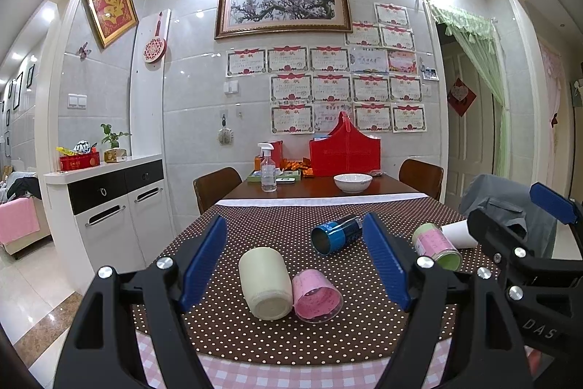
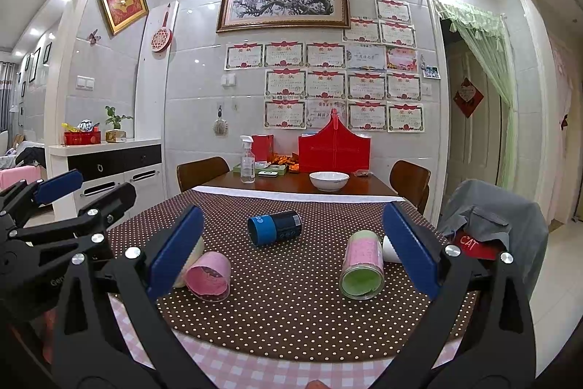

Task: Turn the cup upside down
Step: 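Move the right tool toward the pink cup lying on its side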

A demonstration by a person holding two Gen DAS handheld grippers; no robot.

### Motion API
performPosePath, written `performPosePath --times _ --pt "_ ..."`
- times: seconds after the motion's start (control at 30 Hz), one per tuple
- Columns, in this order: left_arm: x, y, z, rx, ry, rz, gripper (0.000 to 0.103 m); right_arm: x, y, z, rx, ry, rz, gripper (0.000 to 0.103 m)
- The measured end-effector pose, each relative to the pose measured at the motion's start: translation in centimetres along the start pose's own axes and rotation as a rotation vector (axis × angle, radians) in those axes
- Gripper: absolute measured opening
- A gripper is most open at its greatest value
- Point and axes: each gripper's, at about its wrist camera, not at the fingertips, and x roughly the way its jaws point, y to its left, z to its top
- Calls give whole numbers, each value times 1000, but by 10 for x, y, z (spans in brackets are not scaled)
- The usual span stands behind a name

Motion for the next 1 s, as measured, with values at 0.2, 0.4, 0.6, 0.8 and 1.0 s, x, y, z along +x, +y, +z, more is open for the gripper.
performPosePath --times 0.2,0.4,0.6,0.8,1.0 --pt "11 7 -5 6 16 13 76 14 7 -3 -9 18 18 97" --pt "28 13 -12 11 36 23 76 29 12 -12 -10 41 40 97" --pt "51 17 -23 6 97 15 76 51 16 -23 -6 91 63 97" --pt "77 27 -37 -20 184 -15 76 72 17 -31 1 143 83 97" --pt "103 29 -46 -50 267 -63 76 94 9 -42 20 190 76 97"
